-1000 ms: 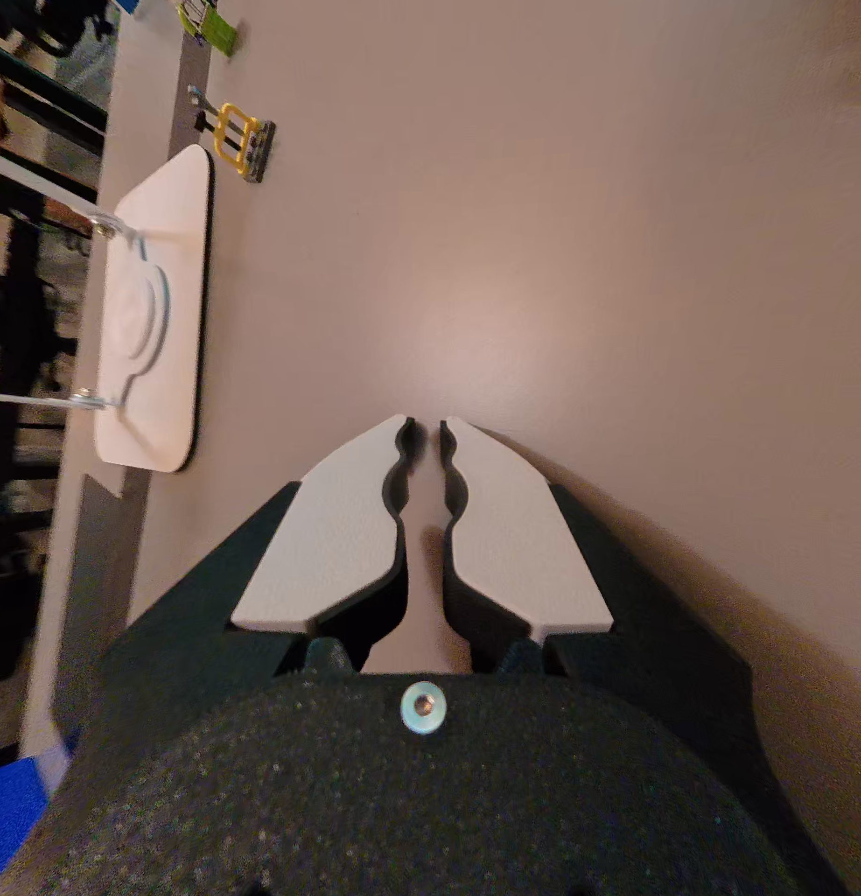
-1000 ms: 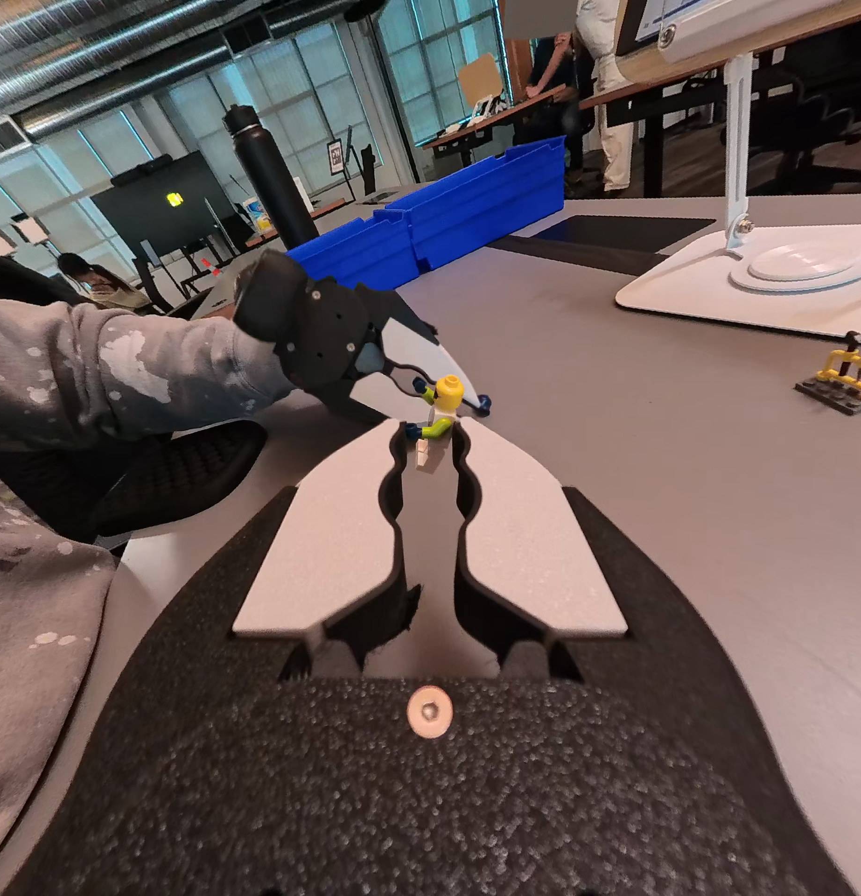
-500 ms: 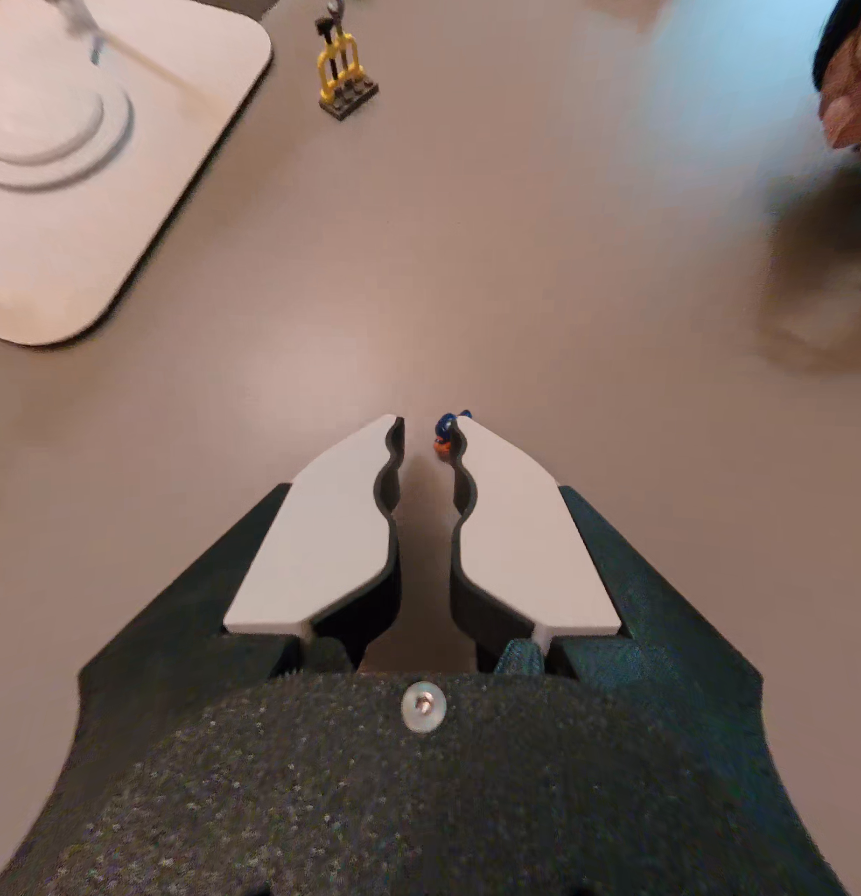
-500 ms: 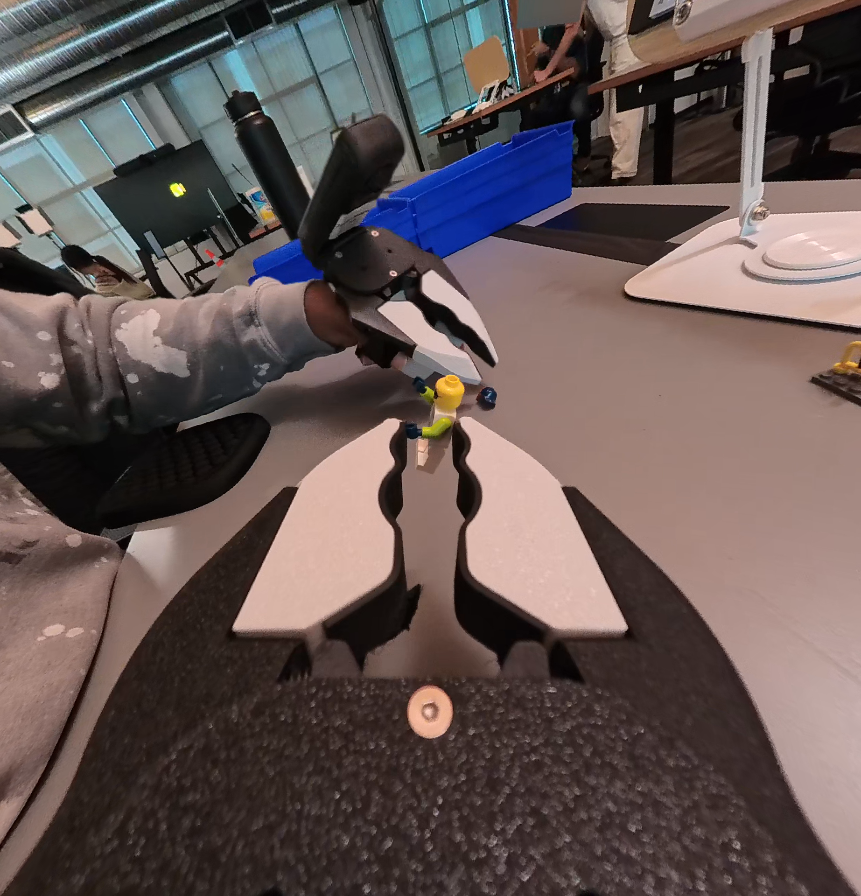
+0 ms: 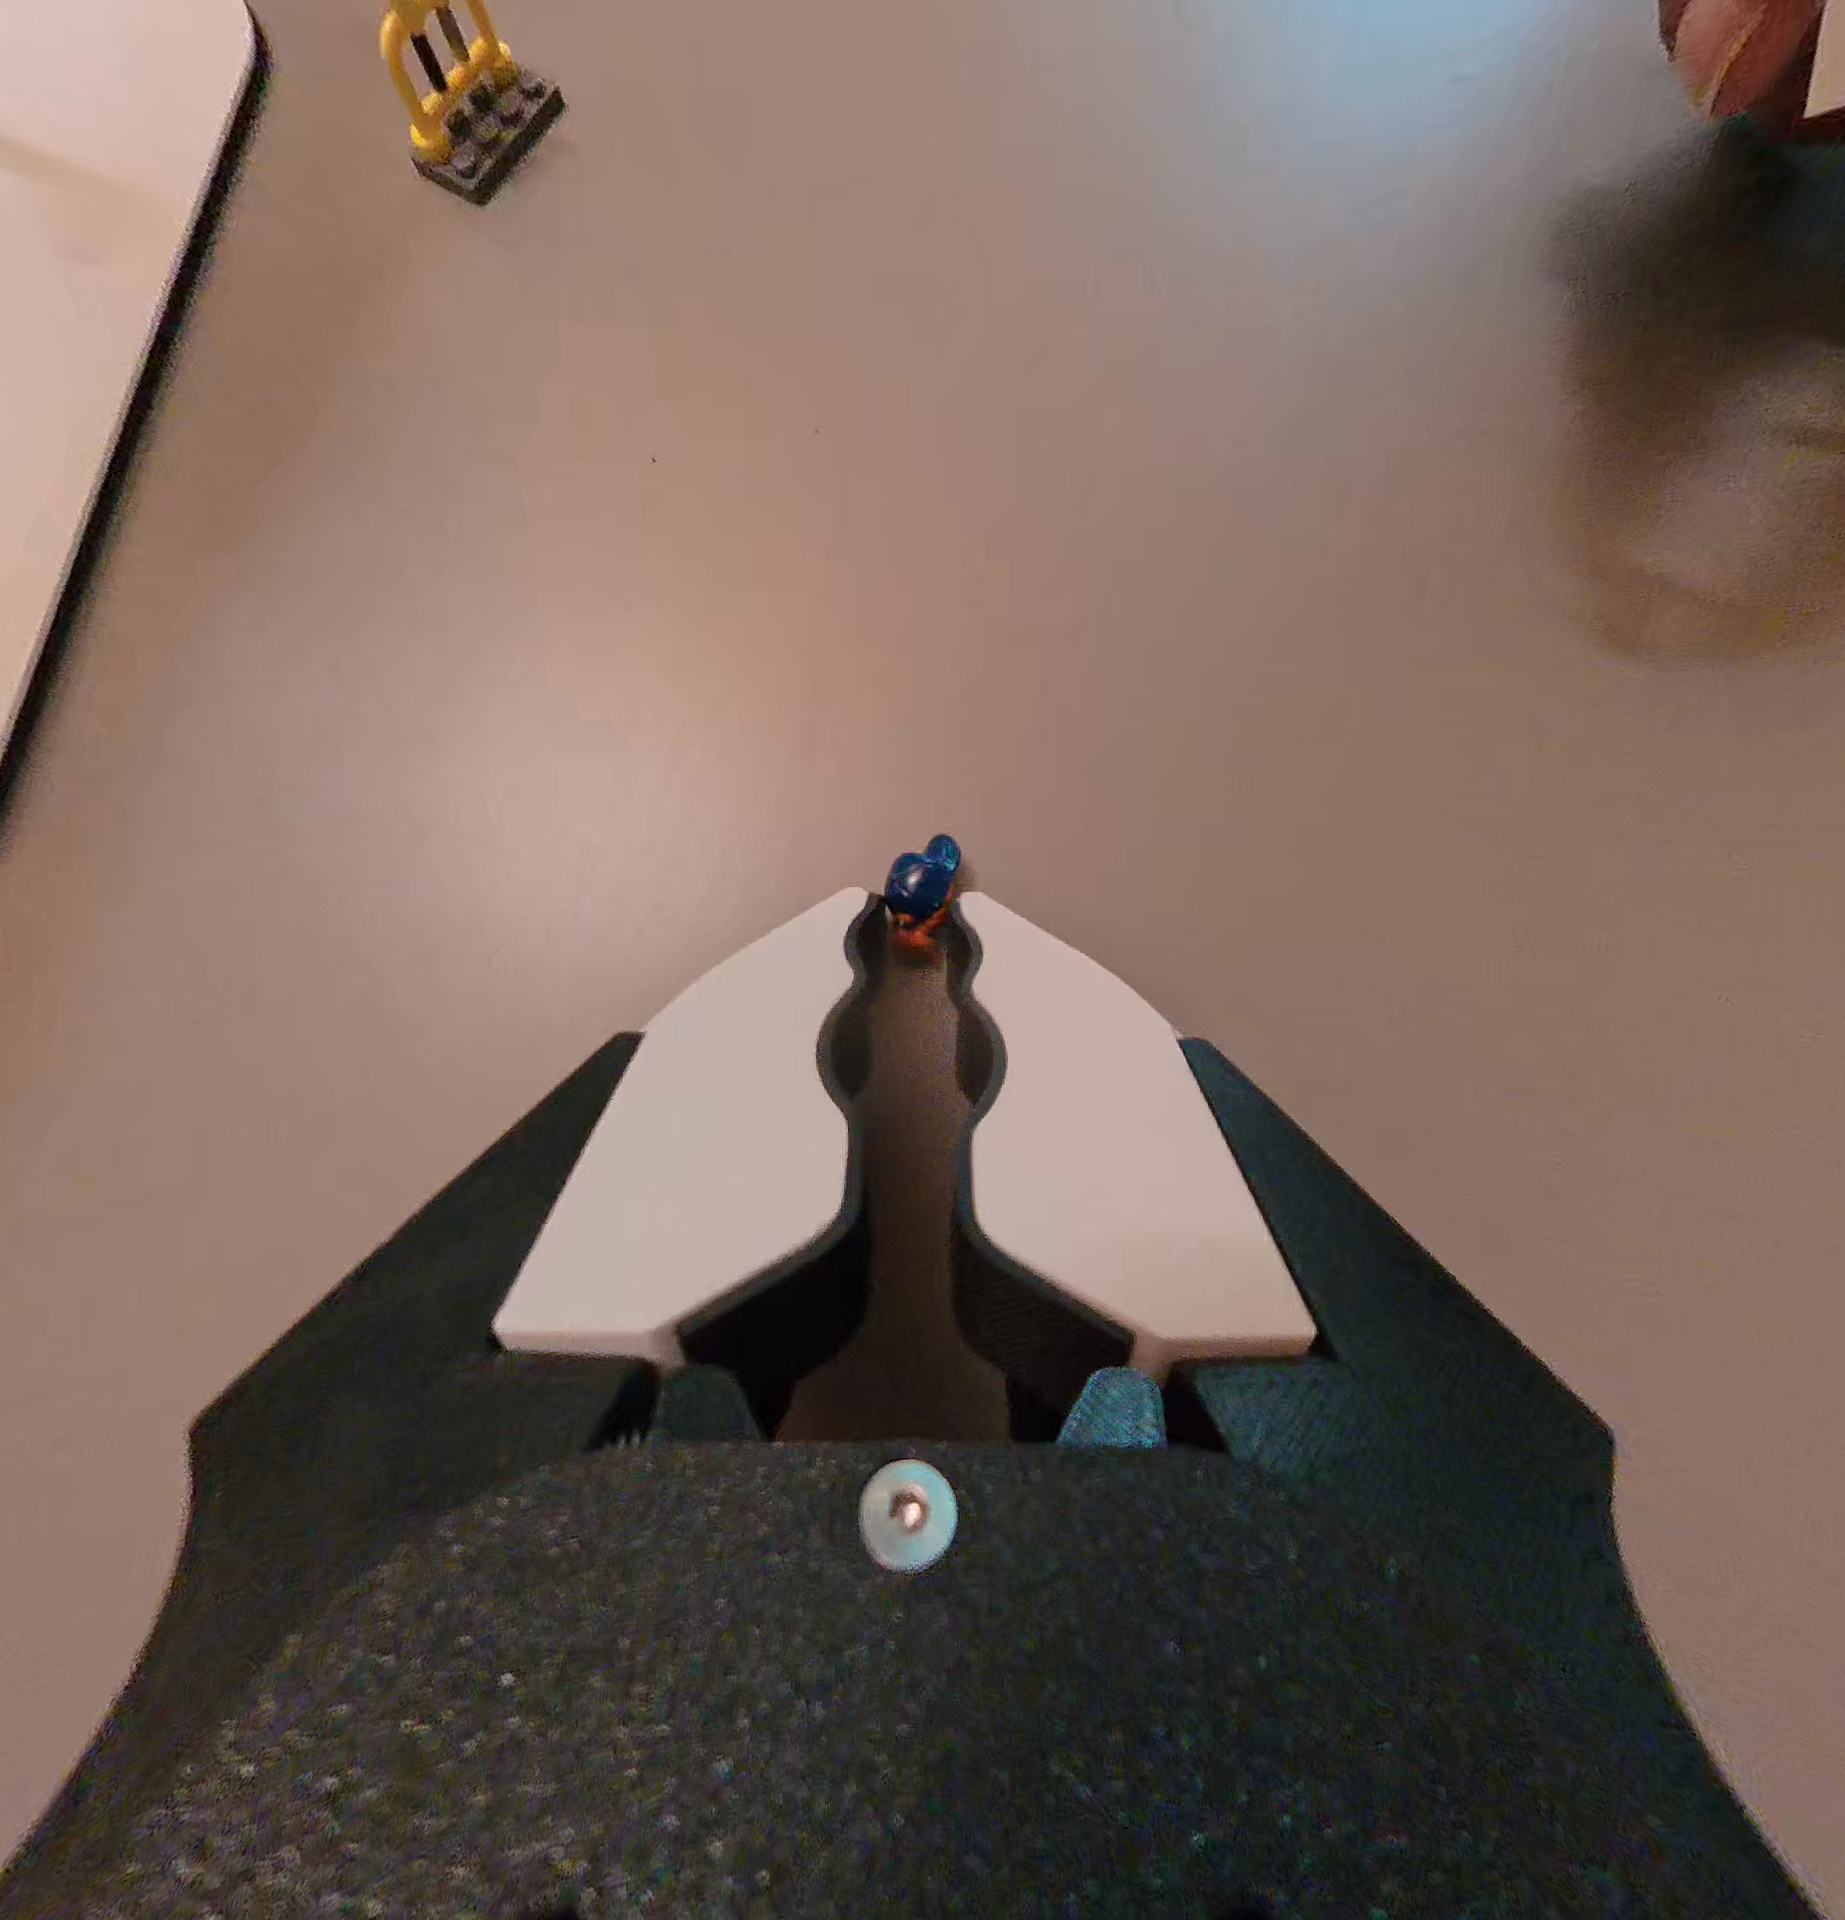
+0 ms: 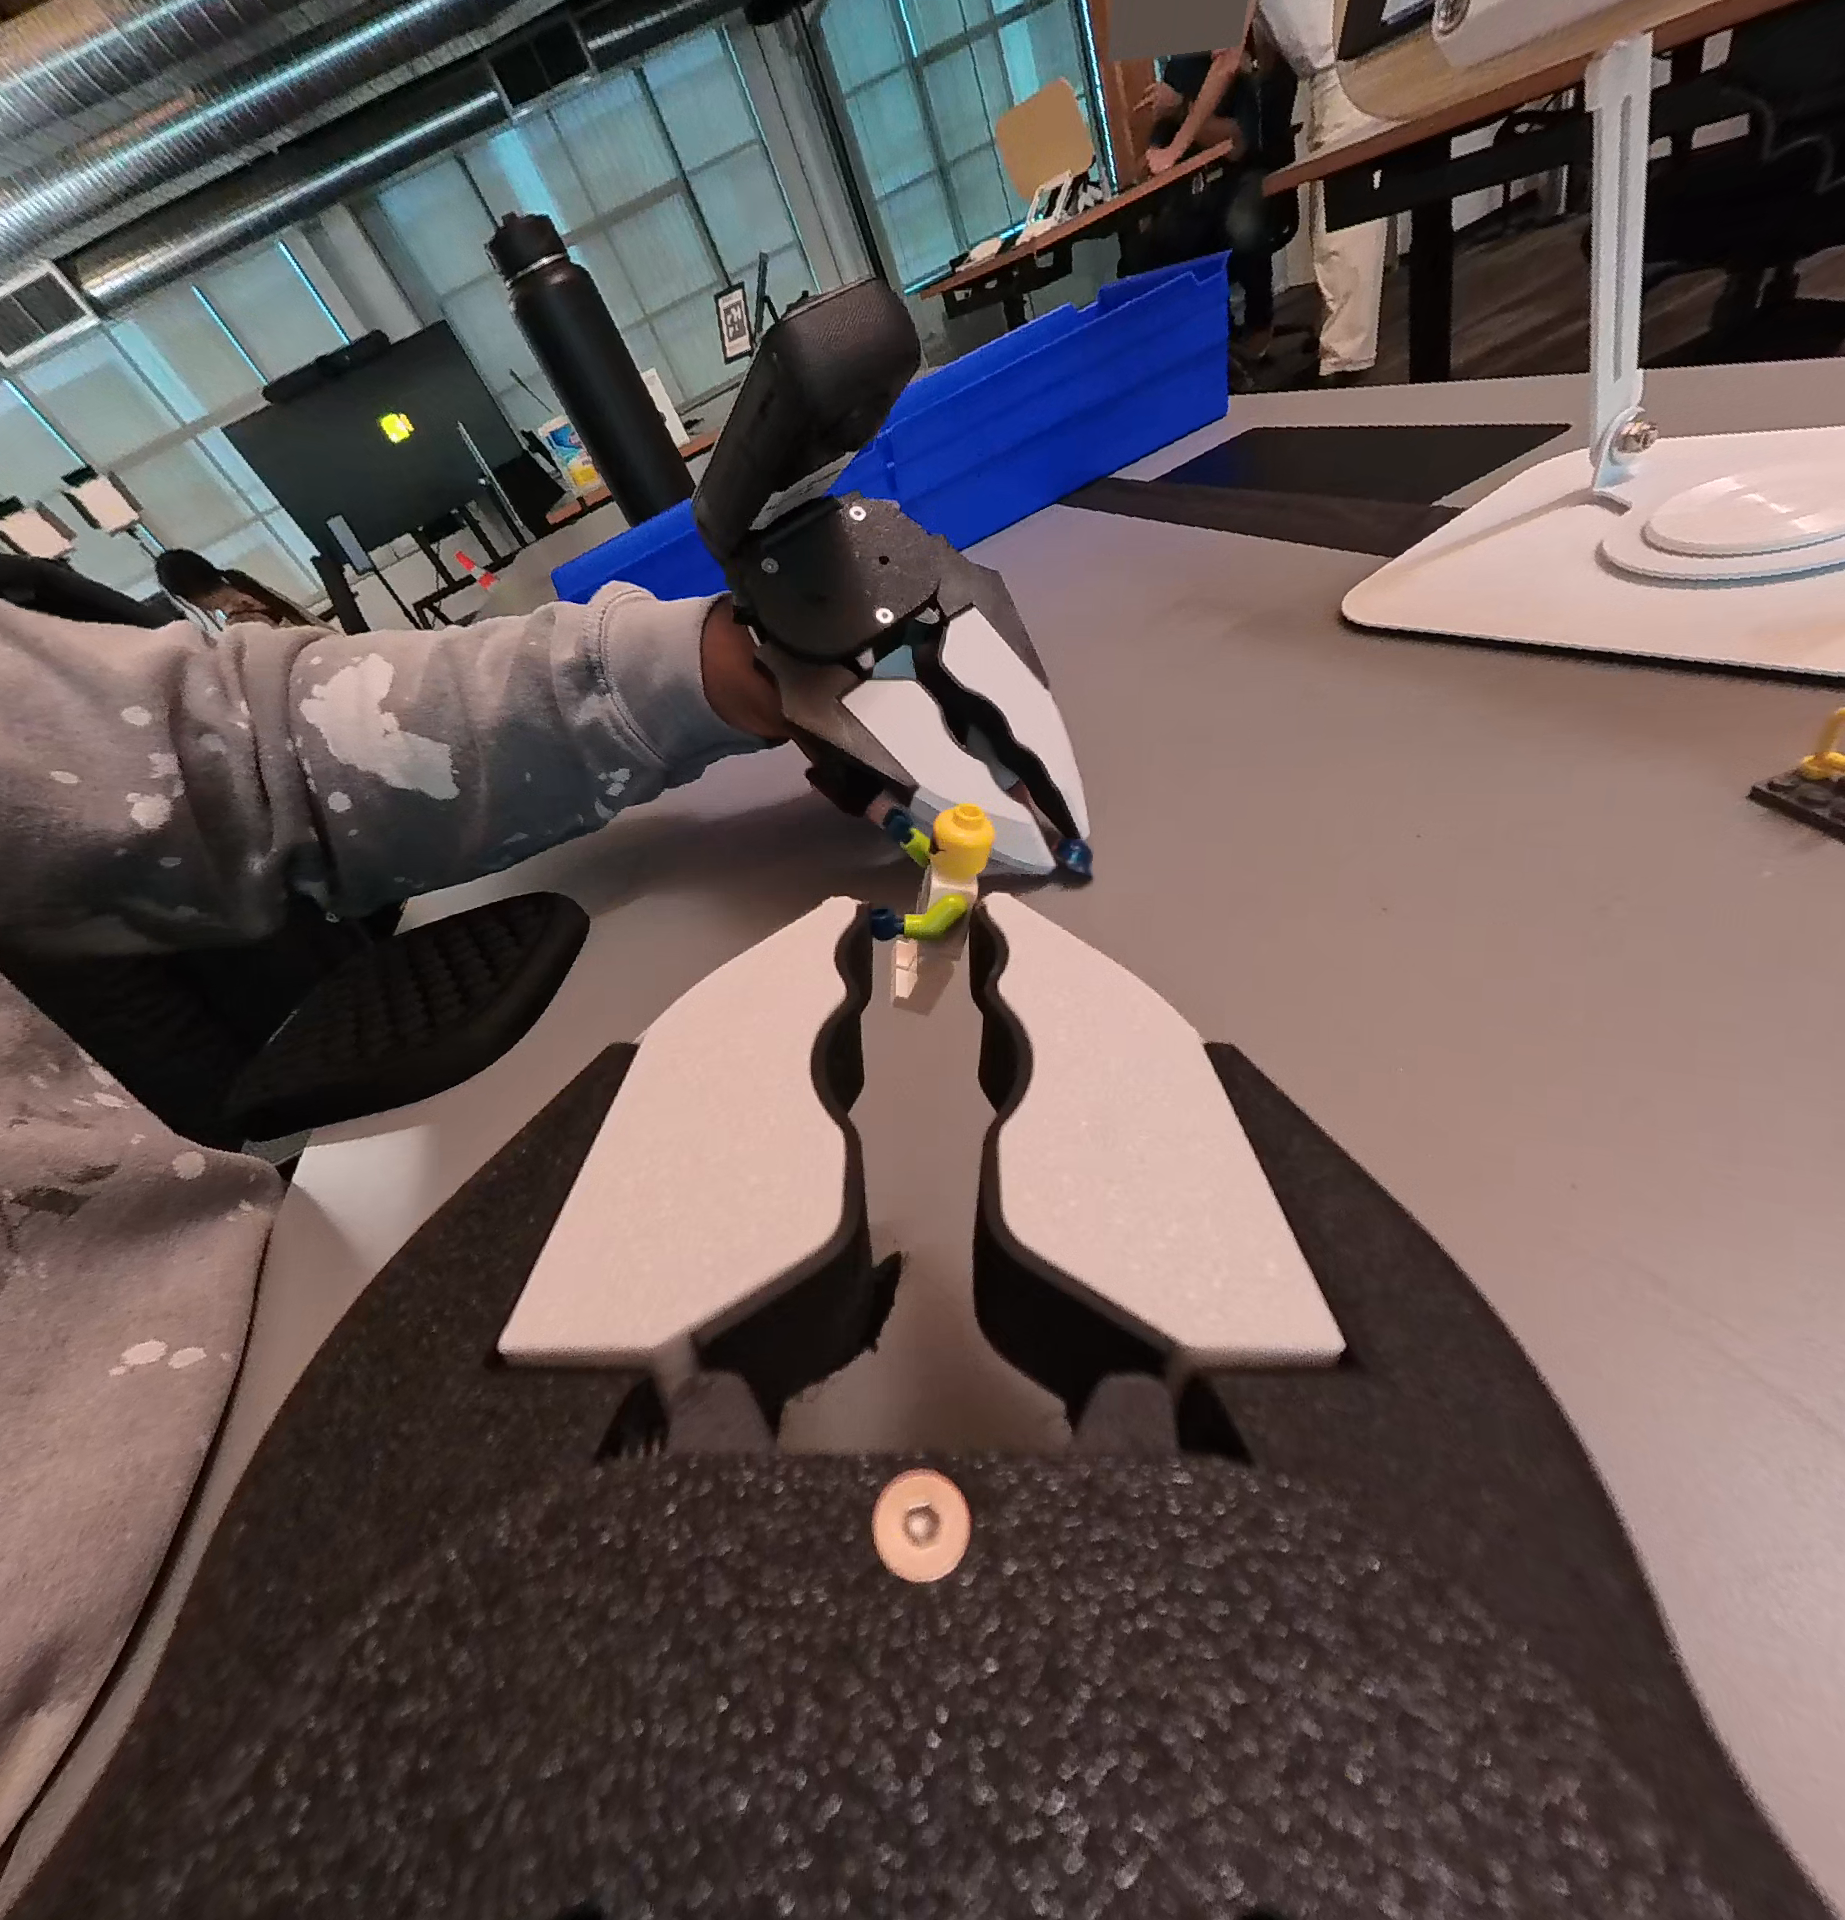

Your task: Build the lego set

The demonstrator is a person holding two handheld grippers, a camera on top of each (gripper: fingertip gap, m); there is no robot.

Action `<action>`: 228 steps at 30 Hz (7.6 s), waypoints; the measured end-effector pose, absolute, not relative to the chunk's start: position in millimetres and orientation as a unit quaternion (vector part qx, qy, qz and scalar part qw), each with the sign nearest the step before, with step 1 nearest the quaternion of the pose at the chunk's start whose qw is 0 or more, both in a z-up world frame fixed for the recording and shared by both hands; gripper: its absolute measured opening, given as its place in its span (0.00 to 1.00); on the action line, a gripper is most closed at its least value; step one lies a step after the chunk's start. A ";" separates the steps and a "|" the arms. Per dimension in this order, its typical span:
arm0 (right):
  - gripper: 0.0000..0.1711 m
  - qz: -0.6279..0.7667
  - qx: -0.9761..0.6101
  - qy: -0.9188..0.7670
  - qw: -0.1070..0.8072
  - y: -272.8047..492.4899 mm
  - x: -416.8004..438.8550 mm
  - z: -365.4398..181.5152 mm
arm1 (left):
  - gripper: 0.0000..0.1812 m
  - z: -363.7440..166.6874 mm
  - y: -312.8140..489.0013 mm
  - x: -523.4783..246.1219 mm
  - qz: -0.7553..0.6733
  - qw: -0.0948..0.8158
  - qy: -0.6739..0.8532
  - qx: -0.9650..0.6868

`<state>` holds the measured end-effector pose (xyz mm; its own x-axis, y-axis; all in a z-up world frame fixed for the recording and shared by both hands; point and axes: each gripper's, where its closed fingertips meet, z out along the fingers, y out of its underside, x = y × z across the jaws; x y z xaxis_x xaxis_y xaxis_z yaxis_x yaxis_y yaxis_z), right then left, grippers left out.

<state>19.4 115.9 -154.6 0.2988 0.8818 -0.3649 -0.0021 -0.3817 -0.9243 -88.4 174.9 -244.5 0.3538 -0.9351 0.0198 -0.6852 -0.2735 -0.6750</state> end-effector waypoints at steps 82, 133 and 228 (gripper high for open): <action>0.07 0.288 -0.687 -0.657 0.118 154.9 -12.2 -240.0 | 0.04 -205.3 123.5 -61.4 -0.335 0.384 0.398 -0.763; 0.08 0.309 -0.774 -0.418 0.362 133.5 -55.2 -161.9 | 0.04 -185.8 136.5 -64.5 -0.008 0.523 0.449 -0.724; 0.39 0.023 -0.576 -0.666 0.474 103.4 -43.0 -171.4 | 0.05 -166.3 90.3 -27.7 -0.558 0.311 0.259 -0.724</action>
<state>-43.0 103.4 -171.4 0.1127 0.7888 0.6042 0.7448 0.3354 -0.5768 -27.7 90.3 -166.3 0.2416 -0.7231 0.6472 -0.0283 -0.6719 -0.7401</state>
